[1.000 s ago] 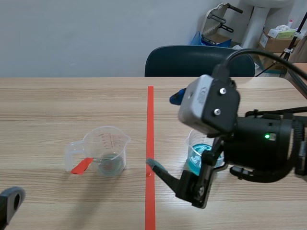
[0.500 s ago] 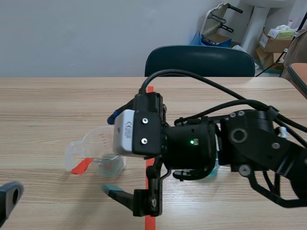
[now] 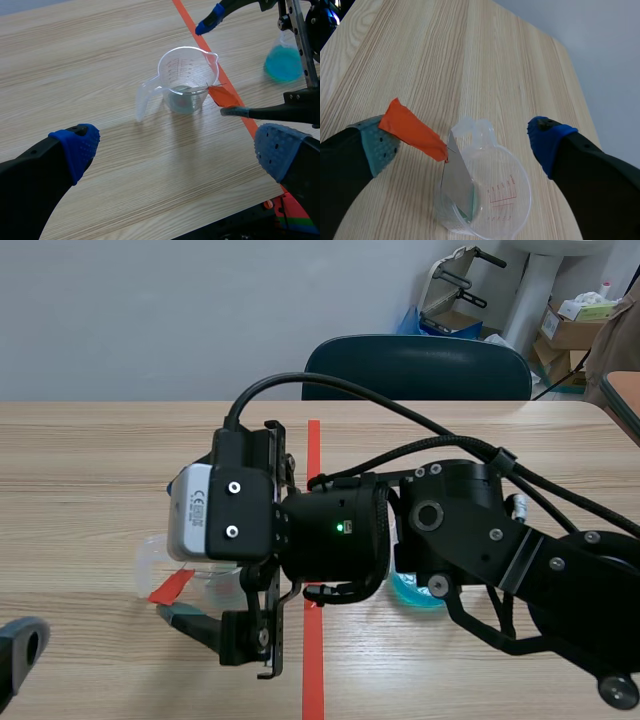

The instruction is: Do the redox reaction experiment

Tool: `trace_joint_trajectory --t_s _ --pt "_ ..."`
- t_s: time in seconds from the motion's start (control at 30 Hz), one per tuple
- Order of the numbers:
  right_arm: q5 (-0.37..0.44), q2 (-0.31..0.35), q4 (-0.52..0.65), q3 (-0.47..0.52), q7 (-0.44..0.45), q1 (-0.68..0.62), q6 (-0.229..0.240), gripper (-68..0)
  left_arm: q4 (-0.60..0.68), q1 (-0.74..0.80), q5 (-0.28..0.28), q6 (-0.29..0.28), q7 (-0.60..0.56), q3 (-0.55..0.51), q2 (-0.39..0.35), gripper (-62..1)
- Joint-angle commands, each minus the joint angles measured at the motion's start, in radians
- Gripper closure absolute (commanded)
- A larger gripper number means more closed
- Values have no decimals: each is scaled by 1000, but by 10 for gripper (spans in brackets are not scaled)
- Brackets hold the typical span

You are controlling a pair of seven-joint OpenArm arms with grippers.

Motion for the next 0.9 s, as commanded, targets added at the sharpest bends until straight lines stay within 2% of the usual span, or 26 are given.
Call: trace_joint_trajectory --t_s 0.0,0.2,0.43,0.5,0.57,0.67,0.77,0.87 --pt "8 13 21 3 15 10 -5 -440 15 -3 -6 -5 -13 2 2 -623" --pt "8 13 21 3 15 10 -56 -236 15 -3 -6 -5 -13 2 2 -623" --pt "8 13 21 6 16 10 -61 -43 15 -3 -6 -5 -13 2 2 -623" --pt "9 14 21 7 17 10 -61 -11 15 -3 -6 -5 -13 2 2 -623" --pt "18 13 21 14 26 10 -61 -7 15 -3 -6 -5 -13 2 2 -623" --pt "78 13 22 39 25 13 -60 -7 15 -3 -6 -5 -15 2 3 -623" --pt "180 13 23 71 -1 33 -20 -7 15 -3 -6 -5 -29 2 3 -623" --pt "265 11 32 86 -77 66 35 -8 15 -3 -6 -5 -33 2 3 -623"
